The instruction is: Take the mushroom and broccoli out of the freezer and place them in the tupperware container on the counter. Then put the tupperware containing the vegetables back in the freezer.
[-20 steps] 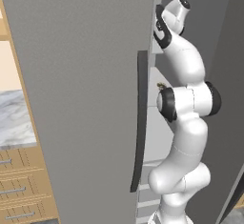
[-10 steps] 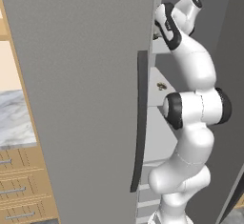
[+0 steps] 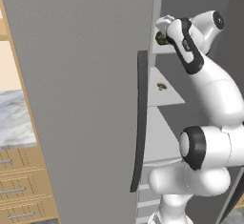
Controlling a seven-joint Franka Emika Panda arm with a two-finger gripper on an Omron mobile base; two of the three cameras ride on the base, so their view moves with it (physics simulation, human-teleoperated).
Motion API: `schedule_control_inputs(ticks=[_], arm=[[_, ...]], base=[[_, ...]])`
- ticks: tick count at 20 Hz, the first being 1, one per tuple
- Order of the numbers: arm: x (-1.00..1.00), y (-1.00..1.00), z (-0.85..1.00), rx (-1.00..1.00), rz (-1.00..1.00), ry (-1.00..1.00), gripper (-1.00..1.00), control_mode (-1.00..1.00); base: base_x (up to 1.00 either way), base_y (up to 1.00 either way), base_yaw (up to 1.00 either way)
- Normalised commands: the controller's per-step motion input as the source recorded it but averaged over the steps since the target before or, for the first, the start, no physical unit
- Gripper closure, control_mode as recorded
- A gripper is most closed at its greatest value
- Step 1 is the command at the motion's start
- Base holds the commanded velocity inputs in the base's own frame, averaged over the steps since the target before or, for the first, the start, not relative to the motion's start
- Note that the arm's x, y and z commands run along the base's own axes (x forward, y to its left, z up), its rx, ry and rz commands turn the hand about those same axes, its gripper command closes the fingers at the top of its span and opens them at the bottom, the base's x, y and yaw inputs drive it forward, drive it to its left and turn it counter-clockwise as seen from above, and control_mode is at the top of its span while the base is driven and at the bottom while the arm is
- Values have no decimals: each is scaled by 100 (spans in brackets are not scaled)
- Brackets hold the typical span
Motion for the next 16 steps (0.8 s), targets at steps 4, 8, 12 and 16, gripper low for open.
schedule_control_inputs(ticks=[4, 8, 12, 16], arm=[[-100, 0, -15, 0, -2, -16, 100, -100], [-100, 0, -8, -3, 0, -7, 100, -100], [-100, 0, 0, -9, 0, 0, 100, -100], [-100, 2, -8, -13, 0, 11, 100, -100]], base=[[0, 0, 0], [0, 0, 0], [0, 0, 0], [0, 0, 0]])
